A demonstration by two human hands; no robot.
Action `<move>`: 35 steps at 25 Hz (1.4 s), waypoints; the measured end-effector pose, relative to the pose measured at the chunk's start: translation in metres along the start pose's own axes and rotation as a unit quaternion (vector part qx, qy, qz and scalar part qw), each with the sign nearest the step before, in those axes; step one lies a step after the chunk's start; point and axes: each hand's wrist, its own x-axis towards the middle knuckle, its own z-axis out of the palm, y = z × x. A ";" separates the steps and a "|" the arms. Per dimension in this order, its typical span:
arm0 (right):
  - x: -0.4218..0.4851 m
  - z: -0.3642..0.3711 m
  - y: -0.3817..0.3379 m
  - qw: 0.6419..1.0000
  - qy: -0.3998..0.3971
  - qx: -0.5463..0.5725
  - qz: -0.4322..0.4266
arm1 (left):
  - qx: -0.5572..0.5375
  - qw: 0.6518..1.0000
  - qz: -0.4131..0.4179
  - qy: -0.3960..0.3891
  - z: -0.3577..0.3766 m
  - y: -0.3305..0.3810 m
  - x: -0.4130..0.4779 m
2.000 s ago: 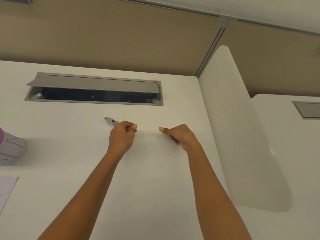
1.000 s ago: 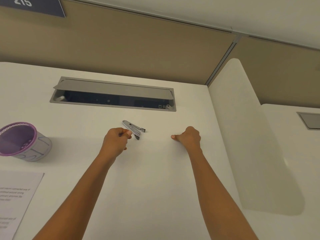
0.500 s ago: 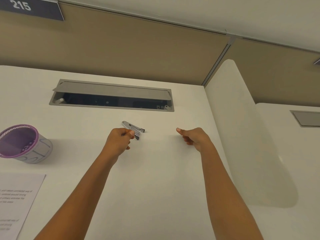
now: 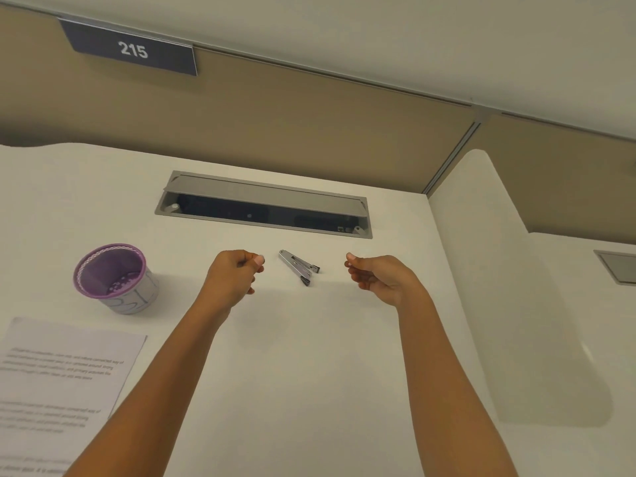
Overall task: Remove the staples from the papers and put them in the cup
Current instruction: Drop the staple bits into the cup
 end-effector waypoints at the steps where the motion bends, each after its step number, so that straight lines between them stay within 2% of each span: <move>1: -0.004 0.014 -0.004 1.000 -0.009 -0.006 -0.005 | 0.004 1.000 0.004 0.015 -0.013 -0.002 0.000; 6: -0.027 0.096 -0.022 0.998 -0.059 -0.033 -0.020 | 0.022 0.994 0.023 0.105 -0.089 -0.021 0.000; 10: -0.047 0.167 -0.029 0.989 -0.132 -0.049 -0.042 | 0.044 0.985 0.019 0.167 -0.146 -0.044 0.000; 17: -0.072 0.275 -0.044 0.976 -0.196 -0.083 -0.050 | 0.094 0.970 0.029 0.223 -0.189 -0.070 0.001; 22: -0.076 0.318 -0.045 0.939 -0.142 -0.270 -0.158 | 0.113 0.966 0.040 0.231 -0.201 -0.086 0.008; 27: -0.079 0.337 -0.043 0.892 -0.065 -0.365 -0.257 | 0.122 0.965 0.052 0.225 -0.201 -0.095 0.020; 30: -0.081 0.344 -0.044 0.871 -0.035 -0.398 -0.285 | 0.117 0.969 0.051 0.212 -0.200 -0.100 0.024; 35: -0.085 0.340 -0.044 0.870 -0.032 -0.381 -0.311 | 0.095 0.972 0.062 0.204 -0.197 -0.098 0.020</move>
